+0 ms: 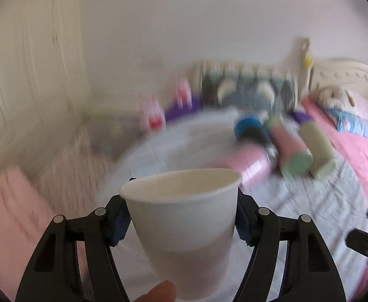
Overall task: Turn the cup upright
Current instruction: 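Carry the cup with the left gripper to the heart print and release it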
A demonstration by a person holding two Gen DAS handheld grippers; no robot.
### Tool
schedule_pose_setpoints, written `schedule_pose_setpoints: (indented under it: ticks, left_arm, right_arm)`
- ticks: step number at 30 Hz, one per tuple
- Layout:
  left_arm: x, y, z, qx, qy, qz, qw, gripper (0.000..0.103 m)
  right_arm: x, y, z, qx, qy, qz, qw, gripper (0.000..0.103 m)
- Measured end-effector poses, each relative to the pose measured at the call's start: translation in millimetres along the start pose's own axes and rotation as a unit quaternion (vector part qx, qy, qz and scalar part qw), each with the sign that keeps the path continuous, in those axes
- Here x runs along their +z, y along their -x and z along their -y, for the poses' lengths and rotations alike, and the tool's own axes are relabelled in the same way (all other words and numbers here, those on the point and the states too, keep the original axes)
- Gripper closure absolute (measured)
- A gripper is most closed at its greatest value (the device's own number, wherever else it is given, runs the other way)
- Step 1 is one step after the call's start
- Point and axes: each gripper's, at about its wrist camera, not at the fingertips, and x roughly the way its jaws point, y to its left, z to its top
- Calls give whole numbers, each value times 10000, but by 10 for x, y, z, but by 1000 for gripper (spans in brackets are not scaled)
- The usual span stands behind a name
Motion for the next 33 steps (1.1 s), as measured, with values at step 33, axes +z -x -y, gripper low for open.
schedule_pose_setpoints:
  ticks: [33]
  left_arm:
    - [-175, -102, -523, -560, -502, -401, 9964, 0]
  right_arm:
    - [-124, 373, -904, -397, 330, 242, 9984, 20]
